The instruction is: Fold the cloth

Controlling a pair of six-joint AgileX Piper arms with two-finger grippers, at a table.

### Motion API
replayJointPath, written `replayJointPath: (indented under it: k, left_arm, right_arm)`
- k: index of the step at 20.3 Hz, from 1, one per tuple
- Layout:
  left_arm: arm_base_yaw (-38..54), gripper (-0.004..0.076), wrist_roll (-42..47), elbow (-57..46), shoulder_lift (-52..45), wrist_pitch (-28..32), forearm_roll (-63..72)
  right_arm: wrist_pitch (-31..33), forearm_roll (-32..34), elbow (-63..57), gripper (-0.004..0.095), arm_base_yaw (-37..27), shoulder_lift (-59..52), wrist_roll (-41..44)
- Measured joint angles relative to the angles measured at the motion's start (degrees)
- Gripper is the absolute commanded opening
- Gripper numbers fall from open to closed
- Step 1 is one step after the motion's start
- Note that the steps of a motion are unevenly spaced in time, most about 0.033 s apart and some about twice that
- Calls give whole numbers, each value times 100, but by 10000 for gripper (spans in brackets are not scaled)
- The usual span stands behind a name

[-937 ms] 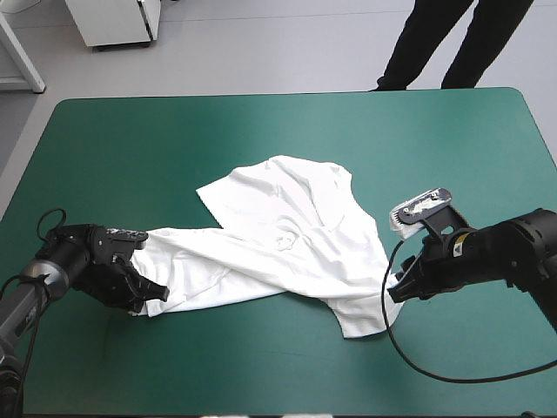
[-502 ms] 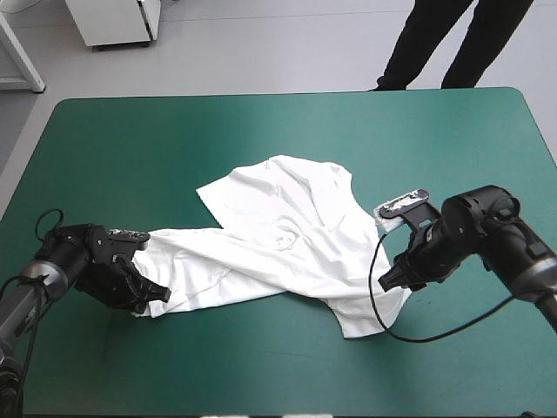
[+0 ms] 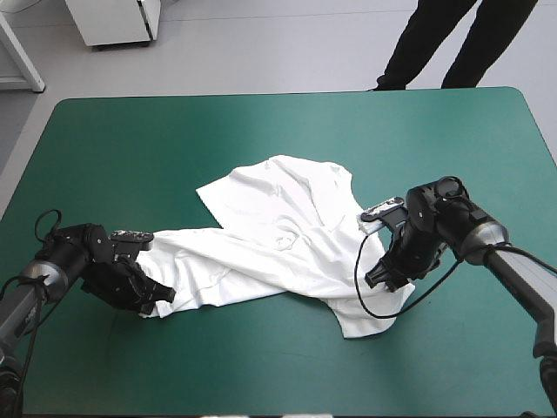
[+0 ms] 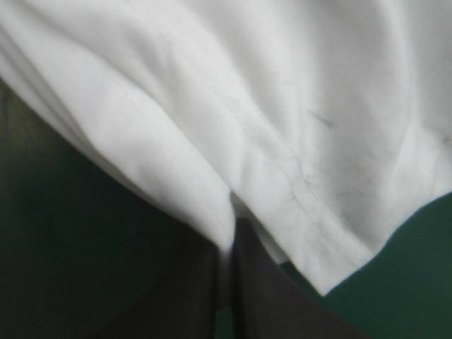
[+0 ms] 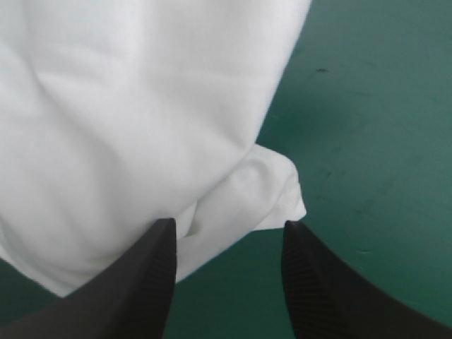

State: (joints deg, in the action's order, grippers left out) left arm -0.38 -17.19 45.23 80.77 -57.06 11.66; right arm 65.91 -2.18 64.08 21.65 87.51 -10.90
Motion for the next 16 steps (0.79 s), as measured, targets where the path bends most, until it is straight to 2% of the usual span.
replayJointPath:
  k: [5,11,16]
  left_arm:
    - [0,-22,-157,0,0,-21,76]
    - [0,-22,-242,-8,0,-51,159]
    - [0,-22,-260,-13,-236,-76,158]
  right_arm:
    - [-105,42,0,448,-19,507,-18]
    - [-175,-266,12,418,-392,845,-61]
    - [-137,-211,78,70,-419,931,-63]
